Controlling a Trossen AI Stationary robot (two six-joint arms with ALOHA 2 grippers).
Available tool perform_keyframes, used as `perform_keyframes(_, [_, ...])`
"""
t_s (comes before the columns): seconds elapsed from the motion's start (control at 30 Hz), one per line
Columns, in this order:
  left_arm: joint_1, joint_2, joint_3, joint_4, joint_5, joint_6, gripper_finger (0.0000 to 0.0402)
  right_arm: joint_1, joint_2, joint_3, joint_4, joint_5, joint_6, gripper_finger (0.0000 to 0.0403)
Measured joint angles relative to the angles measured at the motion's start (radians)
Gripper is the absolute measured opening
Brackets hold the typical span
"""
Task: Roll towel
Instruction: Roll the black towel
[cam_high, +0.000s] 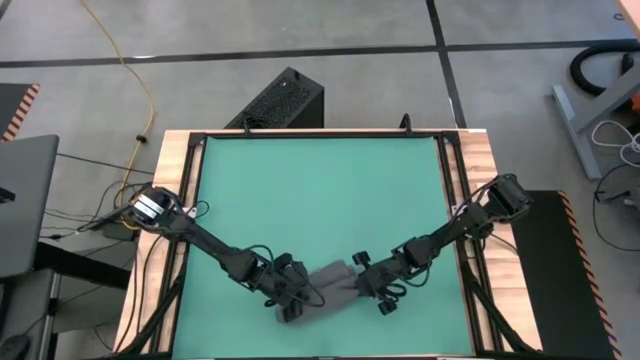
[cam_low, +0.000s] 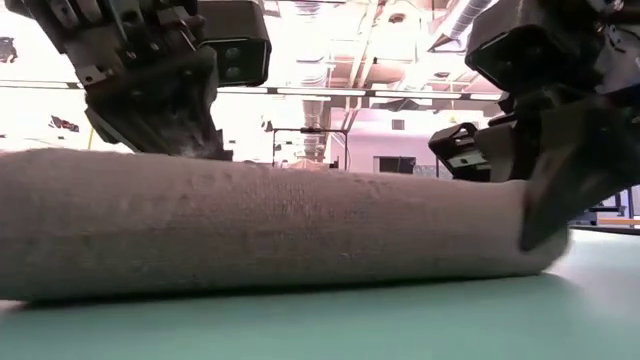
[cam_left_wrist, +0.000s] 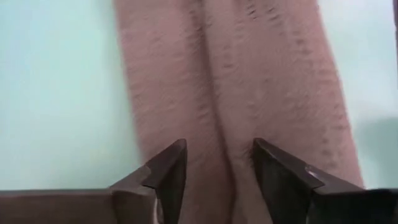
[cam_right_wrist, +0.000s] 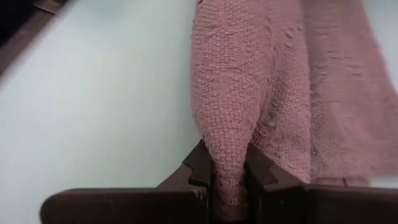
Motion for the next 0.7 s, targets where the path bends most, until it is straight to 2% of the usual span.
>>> perform_keyframes(0.07, [0.005,-0.012,0.0,-0.016,0.025,-0.011,0.0177,-0.015,0.001,0.0,0.0,-0.071,0.026,0.0057])
perform_keyframes(0.2, [0.005,-0.054,0.0,-0.047,0.005,-0.004,0.0181,-0.06,0.001,-0.001,0.0,-0.253,0.102,0.0057])
perform_keyframes(0.37, [-0.006,-0.092,0.0,-0.058,-0.128,0.003,0.0181,-0.126,0.002,-0.001,0.0,-0.37,0.225,0.0057])
perform_keyframes(0.57, [-0.054,-0.078,0.001,0.205,-0.165,0.096,0.0181,-0.192,0.003,-0.003,0.0,-0.458,0.353,0.0057])
perform_keyframes(0.7, [-0.076,-0.063,0.003,0.302,-0.216,0.144,0.0181,-0.22,0.003,-0.003,-0.001,-0.498,0.399,0.0057])
